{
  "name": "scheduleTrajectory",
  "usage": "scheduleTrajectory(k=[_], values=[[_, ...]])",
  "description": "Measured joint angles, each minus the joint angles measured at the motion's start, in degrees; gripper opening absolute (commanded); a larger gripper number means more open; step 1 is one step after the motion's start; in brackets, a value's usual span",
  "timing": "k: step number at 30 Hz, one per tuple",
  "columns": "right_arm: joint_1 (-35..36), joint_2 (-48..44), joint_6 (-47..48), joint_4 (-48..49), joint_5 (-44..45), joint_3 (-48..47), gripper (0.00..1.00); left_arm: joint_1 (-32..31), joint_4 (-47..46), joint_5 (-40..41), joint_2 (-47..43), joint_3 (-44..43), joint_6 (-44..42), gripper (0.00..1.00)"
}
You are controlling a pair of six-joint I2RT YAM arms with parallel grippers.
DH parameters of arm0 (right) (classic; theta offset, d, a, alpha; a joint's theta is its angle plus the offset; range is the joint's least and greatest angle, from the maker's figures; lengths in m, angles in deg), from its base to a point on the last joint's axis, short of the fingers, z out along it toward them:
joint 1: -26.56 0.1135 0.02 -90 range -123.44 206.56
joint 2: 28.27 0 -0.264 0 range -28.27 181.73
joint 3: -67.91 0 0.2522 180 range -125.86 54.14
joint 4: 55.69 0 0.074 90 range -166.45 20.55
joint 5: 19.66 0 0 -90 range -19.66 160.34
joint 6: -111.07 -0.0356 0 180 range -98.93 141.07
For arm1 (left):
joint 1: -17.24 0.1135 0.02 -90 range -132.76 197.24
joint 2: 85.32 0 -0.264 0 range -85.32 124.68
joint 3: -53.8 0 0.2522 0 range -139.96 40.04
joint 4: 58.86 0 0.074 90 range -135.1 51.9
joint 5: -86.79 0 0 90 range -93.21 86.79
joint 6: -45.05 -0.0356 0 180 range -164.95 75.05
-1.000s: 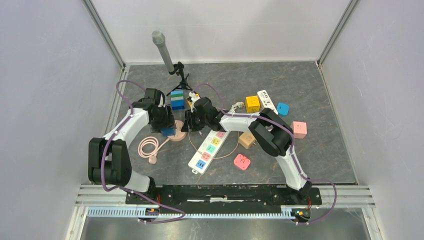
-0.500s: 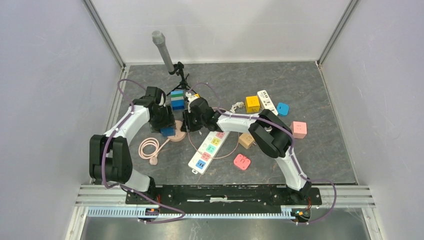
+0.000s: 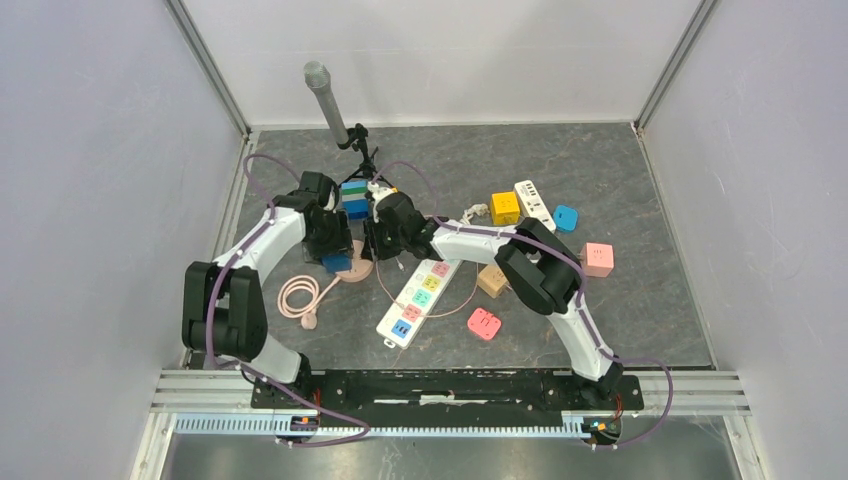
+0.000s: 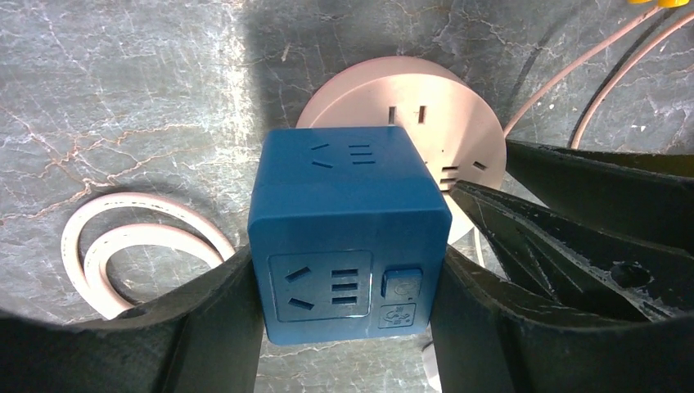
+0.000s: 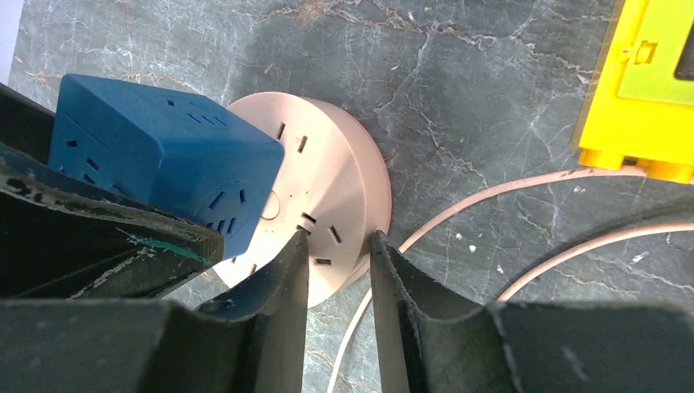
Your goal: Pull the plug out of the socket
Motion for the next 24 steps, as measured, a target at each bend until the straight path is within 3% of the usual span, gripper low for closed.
scheduleTrajectory(k=[5, 15, 24], values=[[0.07, 0.26, 0.83, -0.90, 0.13, -0.61, 0.30, 0.39, 1.73, -1.73, 1.95, -2.01, -1.86, 0.02], [-1.46, -1.70, 0.59, 5.86, -2.08, 5.35, 0.25, 0.98, 2.60, -4.02, 2.25, -2.84, -2.60, 0.02], [-1.44, -0.70, 2.84, 3.30, -2.19, 2.27, 0.25, -1.64, 2.49, -0.52, 2.69, -2.95, 0.39, 0.02]])
